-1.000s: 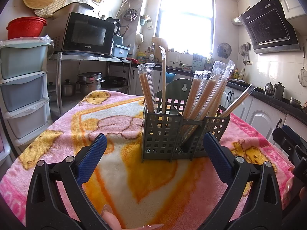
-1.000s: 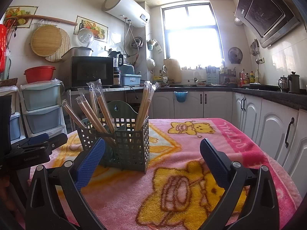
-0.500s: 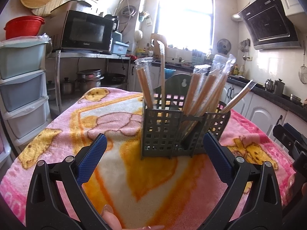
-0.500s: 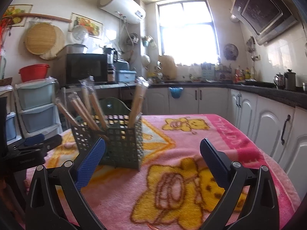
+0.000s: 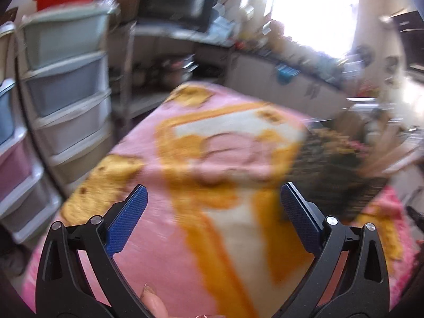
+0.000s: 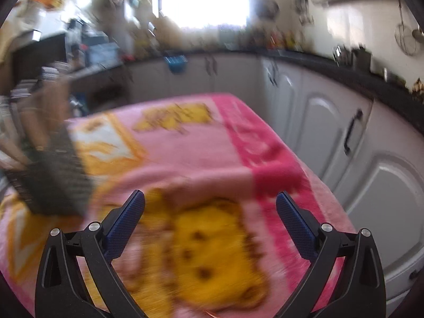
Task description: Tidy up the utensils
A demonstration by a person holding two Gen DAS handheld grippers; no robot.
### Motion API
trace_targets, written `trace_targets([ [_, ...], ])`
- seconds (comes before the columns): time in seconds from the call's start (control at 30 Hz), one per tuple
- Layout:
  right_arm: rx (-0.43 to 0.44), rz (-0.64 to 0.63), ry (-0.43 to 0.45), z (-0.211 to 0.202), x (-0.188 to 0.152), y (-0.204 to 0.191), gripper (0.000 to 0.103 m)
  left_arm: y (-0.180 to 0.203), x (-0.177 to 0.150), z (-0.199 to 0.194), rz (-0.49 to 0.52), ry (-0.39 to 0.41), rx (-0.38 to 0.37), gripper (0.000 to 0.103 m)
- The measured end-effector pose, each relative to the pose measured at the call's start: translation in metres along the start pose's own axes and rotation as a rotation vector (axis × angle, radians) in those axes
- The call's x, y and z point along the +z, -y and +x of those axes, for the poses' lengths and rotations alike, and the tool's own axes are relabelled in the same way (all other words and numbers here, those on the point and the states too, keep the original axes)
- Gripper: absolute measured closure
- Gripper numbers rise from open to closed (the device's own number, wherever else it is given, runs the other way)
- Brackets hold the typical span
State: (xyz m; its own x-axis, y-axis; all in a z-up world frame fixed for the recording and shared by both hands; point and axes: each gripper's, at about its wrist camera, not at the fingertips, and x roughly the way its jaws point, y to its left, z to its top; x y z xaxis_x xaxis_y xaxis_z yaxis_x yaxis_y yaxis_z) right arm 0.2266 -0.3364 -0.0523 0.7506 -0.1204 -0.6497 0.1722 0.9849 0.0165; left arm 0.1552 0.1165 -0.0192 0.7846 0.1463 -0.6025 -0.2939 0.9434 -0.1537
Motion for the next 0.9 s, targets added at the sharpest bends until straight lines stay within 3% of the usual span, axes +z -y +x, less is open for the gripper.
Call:
trace_targets([
  [0.13,-0.049,0.030,-0.092,0.045,0.009,0.015,0.007,-0.023,0.007,0.051,-0.033,-0.129,0.128,0.010],
  [0.27,-0.031,0.067,-0.226,0.087,0.005,0.022,0.006,-0.037,-0.001,0.094,-0.031,-0.294,0.286,0.009],
  [0.37,-0.070,0.032,-0.235,0.088,-0.002,0.015,0.006,-0.043,-0.002,0.091,-0.044,-0.285,0.268,0.009],
  [0.9,-0.057,0.044,-0.242,0.089,-0.001,0.017,0.005,-0.042,-0.001,0.094,-0.032,-0.290,0.281,0.009],
])
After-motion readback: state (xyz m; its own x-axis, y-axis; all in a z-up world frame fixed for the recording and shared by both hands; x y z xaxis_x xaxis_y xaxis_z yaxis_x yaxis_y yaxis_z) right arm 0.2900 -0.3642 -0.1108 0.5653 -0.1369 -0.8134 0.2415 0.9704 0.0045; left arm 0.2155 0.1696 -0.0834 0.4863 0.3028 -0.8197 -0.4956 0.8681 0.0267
